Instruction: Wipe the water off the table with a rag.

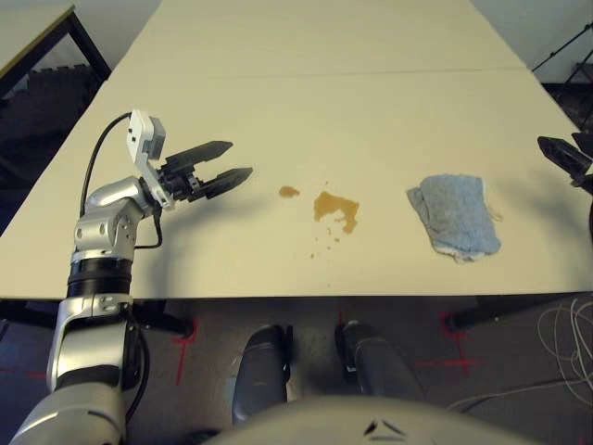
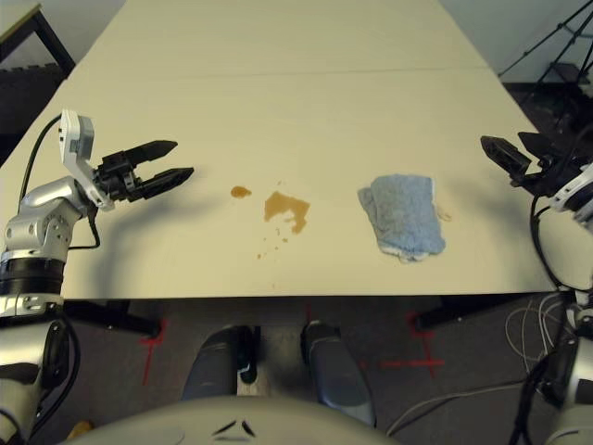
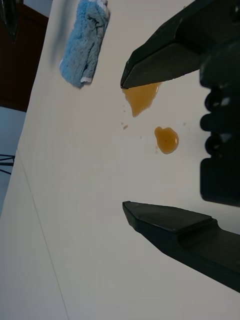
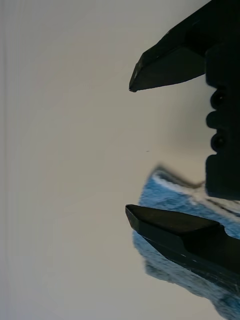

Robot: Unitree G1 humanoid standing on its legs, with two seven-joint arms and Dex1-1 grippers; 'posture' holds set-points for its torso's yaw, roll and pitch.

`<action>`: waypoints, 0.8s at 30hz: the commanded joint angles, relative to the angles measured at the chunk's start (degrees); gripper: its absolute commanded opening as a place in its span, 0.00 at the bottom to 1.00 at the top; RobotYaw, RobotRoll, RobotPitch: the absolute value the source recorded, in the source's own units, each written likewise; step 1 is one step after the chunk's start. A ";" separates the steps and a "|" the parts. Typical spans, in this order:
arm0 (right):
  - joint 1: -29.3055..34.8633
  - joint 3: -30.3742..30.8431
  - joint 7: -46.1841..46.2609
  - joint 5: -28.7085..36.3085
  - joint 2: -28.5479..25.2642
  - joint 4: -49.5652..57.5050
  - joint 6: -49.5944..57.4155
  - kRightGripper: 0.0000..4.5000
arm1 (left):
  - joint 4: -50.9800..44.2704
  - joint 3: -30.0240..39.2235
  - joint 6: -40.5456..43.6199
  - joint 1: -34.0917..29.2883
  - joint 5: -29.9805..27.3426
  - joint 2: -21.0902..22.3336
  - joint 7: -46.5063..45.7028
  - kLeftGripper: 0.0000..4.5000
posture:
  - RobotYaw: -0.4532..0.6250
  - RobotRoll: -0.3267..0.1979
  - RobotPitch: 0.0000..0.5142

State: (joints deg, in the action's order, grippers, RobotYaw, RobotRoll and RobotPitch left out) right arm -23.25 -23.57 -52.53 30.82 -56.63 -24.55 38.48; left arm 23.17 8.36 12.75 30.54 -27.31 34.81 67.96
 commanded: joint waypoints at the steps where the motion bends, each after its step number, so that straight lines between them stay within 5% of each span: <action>1: -0.26 2.74 -1.08 0.18 -3.43 2.18 8.99 1.00 | 0.42 -1.05 -0.78 0.04 1.12 -0.38 0.89 1.00 | 0.15 0.62 0.29; 10: -1.53 9.99 -5.24 0.52 -5.14 6.94 20.12 1.00 | 0.39 -1.21 -1.50 -0.41 1.45 -0.89 0.85 1.00 | 0.16 0.62 0.28; 24: -1.36 13.53 -3.84 -3.92 2.24 2.24 13.50 1.00 | -2.34 -0.85 -1.05 -2.81 1.12 -0.61 -0.22 1.00 | 0.19 0.62 0.30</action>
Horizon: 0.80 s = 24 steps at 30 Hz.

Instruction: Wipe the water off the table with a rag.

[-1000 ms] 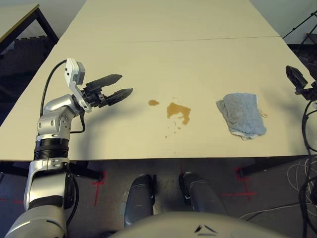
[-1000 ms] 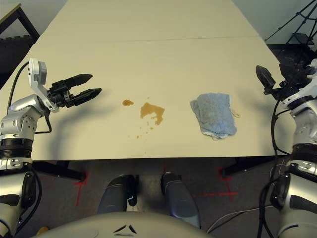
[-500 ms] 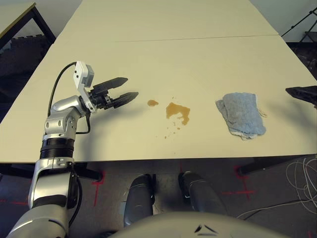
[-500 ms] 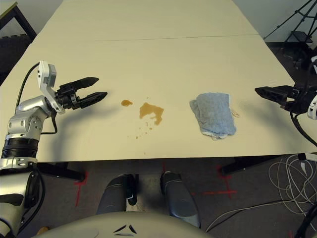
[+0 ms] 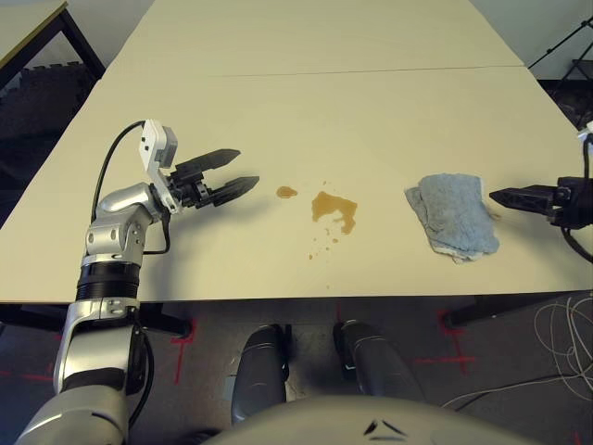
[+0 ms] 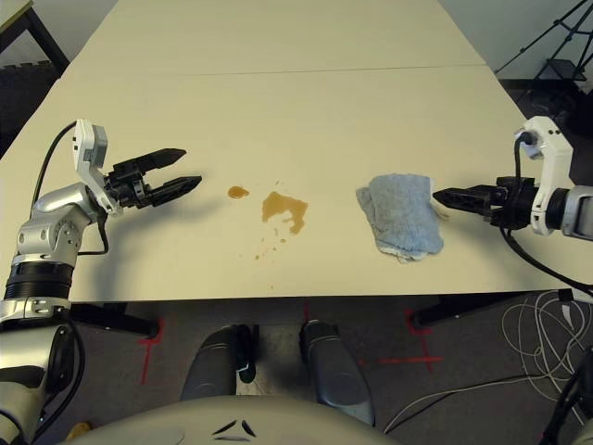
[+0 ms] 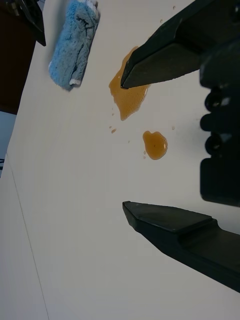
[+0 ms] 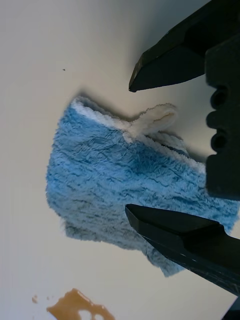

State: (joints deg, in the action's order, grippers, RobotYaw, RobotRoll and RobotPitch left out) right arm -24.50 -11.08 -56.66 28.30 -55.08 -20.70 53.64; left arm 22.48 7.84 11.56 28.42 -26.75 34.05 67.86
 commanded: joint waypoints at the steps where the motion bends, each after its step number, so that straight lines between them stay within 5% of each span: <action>1: -0.20 1.12 0.30 -1.61 0.95 -2.08 -1.91 1.00 | -1.55 -0.29 0.13 -0.63 0.59 0.27 -0.09 1.00 | 0.19 0.62 0.30; 24: 0.55 2.92 0.75 -1.76 9.50 -0.41 0.23 1.00 | -0.36 0.39 0.06 0.78 0.47 0.37 -0.74 1.00 | 0.20 0.62 0.30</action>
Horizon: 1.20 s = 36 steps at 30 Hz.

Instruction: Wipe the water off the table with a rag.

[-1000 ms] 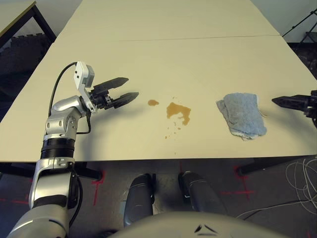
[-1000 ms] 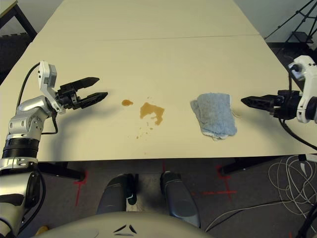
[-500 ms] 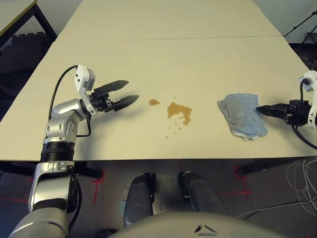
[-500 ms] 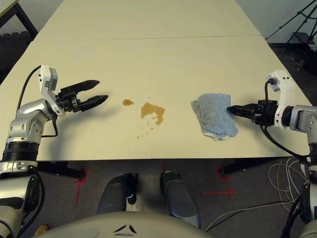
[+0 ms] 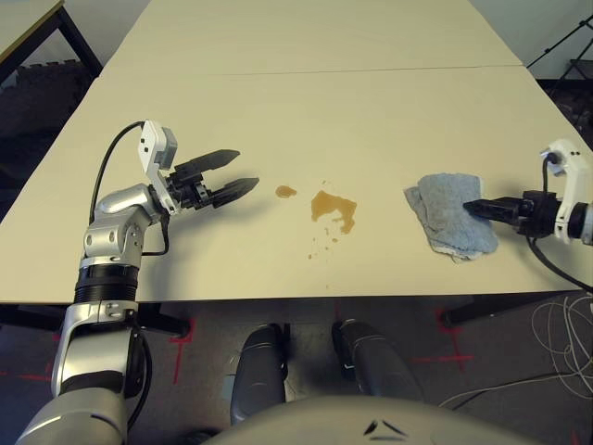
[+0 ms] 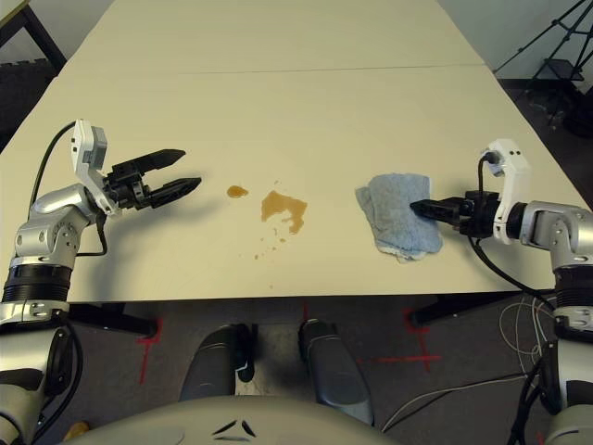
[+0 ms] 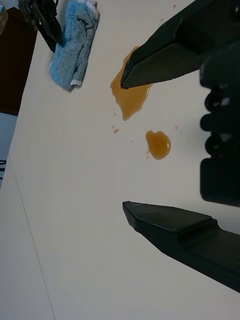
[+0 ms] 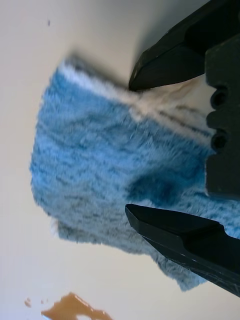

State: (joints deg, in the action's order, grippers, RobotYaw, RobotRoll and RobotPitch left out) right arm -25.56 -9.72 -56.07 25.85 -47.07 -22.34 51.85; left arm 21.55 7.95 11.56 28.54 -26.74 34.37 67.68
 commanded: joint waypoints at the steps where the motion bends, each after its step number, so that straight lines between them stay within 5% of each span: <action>1: 1.81 1.55 0.16 0.72 1.75 1.65 2.35 1.00 | 0.62 0.27 -0.02 0.71 0.51 0.08 -0.59 1.00 | 0.20 0.62 0.30; 17: 5.78 6.16 1.58 -2.49 3.71 8.79 0.10 1.00 | 1.07 0.24 -0.46 0.99 0.63 0.21 -0.72 1.00 | 0.20 0.62 0.29; 20: 6.07 8.17 2.50 -5.80 3.88 8.44 -4.35 0.87 | 1.24 0.27 -0.51 0.99 0.69 0.53 -0.44 1.00 | 0.20 0.62 0.28; 30: 5.34 9.13 4.03 -9.52 4.93 7.27 -10.57 0.07 | 2.69 0.37 -1.87 0.13 1.17 3.97 2.81 1.00 | 0.21 0.62 0.27; 36: 3.29 5.84 5.15 -7.45 7.13 6.36 -9.71 0.04 | 2.96 1.20 -1.32 -0.60 -0.15 6.83 7.10 1.00 | 0.22 0.62 0.27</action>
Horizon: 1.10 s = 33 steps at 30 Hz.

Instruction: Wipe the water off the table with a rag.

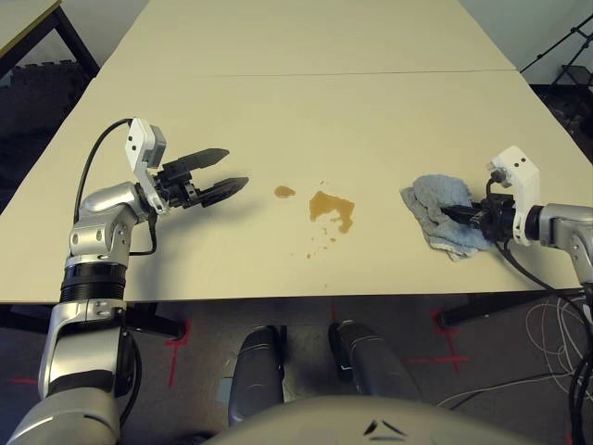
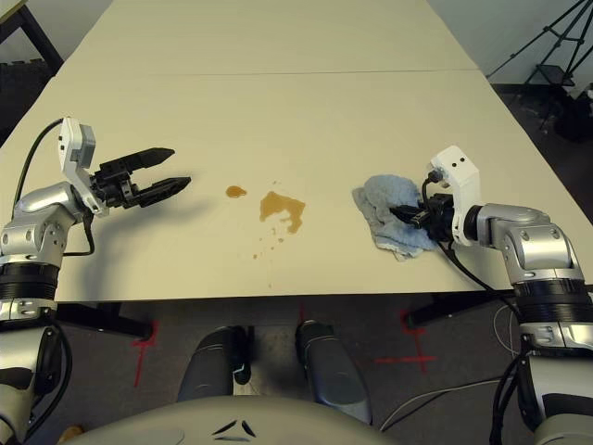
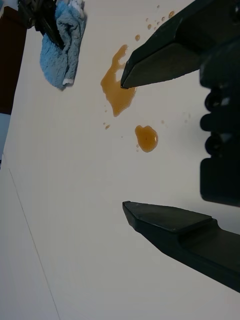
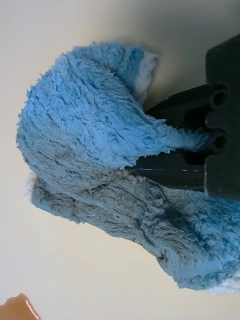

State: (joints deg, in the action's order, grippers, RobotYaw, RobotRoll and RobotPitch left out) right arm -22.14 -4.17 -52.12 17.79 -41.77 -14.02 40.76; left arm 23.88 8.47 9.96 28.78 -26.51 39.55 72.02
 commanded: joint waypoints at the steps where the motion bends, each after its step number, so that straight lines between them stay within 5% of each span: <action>1: -0.47 -0.43 1.47 1.01 2.26 -2.05 1.53 0.04 | 0.45 0.82 0.65 -1.05 -0.76 2.14 3.74 1.00 | 0.22 0.62 0.27; 11: -3.56 -6.89 9.02 8.63 10.62 5.84 11.18 0.04 | 0.74 1.44 2.33 -1.85 -0.23 4.33 6.17 1.00 | 0.22 0.62 0.28; 33: -2.16 2.87 19.89 3.22 22.55 7.31 8.72 0.04 | 5.25 -1.60 -2.61 0.04 4.41 4.71 8.68 1.00 | 0.22 0.62 0.30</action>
State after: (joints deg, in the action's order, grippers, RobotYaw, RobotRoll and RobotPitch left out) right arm -26.02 -5.02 -32.00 21.04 -20.66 -6.57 47.29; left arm 28.04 7.79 7.94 28.42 -23.23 43.44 79.77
